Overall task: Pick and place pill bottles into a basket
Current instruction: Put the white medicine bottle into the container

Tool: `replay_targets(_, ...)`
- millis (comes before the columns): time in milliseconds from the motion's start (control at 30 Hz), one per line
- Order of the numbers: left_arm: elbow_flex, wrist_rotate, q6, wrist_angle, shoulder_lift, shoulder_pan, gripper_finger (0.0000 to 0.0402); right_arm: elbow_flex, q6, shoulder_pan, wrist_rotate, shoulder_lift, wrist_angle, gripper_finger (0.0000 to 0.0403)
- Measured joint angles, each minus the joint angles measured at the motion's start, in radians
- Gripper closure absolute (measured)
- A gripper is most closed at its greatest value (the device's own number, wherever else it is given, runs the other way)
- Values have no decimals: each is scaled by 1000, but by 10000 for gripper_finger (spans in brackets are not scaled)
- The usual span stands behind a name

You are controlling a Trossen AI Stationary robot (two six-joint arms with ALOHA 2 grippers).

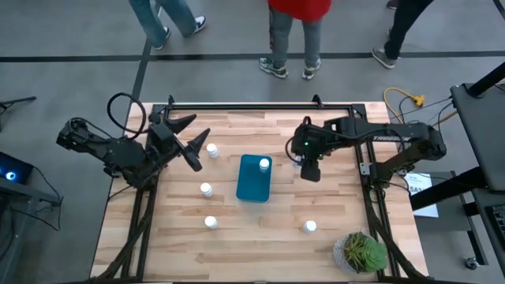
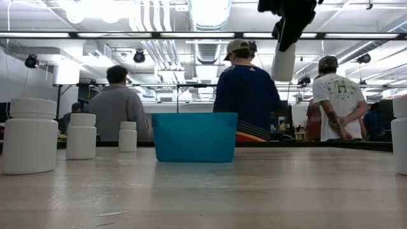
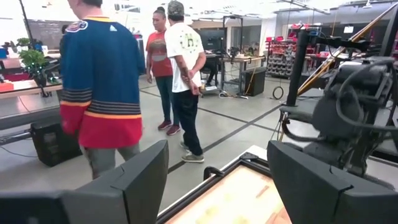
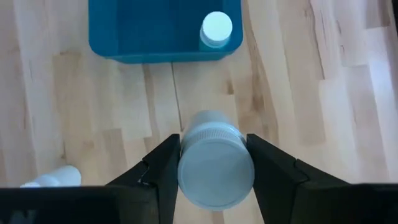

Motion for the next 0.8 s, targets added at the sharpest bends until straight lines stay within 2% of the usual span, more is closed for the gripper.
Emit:
replay_targets(267,0,0,0,0,15,5,146,168,-33,2,0,112,-97,254)
replay_targets(600,0,0,0,1,12,6,146,437,-113,29,-1,285,-113,254)
replay_targets(800,0,0,0,2,11,6,146,550,-160,65,-2,391,-150,254)
